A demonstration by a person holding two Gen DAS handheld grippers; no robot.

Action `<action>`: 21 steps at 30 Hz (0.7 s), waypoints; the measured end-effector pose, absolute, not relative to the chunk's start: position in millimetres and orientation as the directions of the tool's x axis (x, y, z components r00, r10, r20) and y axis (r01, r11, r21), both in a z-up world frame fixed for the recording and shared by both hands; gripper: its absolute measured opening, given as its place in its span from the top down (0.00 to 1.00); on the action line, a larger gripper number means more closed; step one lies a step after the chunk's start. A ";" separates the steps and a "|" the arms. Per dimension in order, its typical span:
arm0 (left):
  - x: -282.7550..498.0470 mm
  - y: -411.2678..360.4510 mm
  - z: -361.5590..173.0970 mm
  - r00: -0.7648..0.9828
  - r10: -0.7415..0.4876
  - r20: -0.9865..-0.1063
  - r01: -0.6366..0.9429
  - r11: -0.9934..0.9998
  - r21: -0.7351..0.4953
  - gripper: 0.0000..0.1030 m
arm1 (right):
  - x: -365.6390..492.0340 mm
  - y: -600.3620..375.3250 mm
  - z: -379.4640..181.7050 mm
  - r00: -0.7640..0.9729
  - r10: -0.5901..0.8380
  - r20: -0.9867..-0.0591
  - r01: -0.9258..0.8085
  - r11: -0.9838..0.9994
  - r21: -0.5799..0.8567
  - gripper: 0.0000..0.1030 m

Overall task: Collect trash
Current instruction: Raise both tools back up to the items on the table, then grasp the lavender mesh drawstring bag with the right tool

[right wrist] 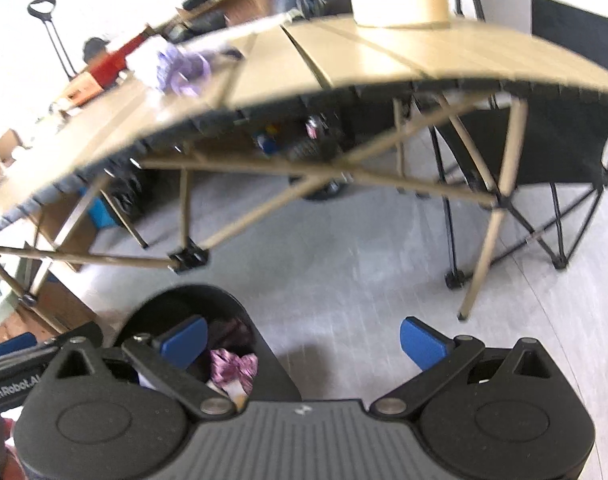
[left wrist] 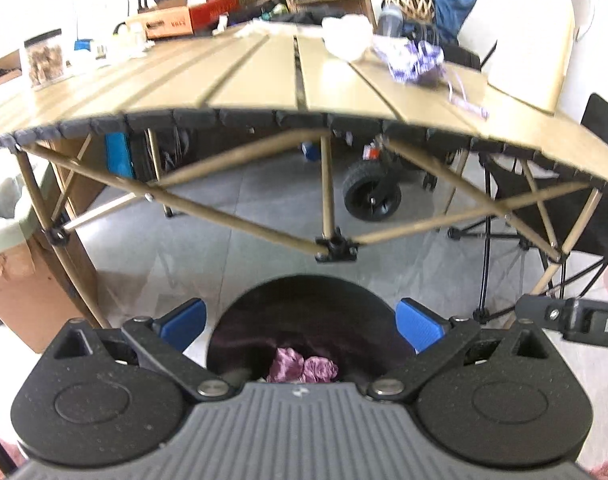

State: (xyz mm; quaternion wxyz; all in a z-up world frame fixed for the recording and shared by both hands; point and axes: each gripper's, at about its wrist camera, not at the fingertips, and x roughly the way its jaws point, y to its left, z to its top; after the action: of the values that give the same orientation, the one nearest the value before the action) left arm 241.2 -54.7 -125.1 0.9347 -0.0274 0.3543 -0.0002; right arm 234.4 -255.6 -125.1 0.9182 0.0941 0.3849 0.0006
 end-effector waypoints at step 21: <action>250.3 -11.2 -42.3 0.909 -0.006 -0.417 -0.033 0.996 -0.086 0.00 | 244.3 -217.9 -24.2 0.946 0.117 -0.301 -0.095 0.992 0.085 0.00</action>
State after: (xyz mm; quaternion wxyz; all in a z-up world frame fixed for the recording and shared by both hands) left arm 250.3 -11.2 -42.3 0.9759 -0.0454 0.2132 0.0070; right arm 244.3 -217.9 -24.2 0.9859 0.0349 0.1545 0.0537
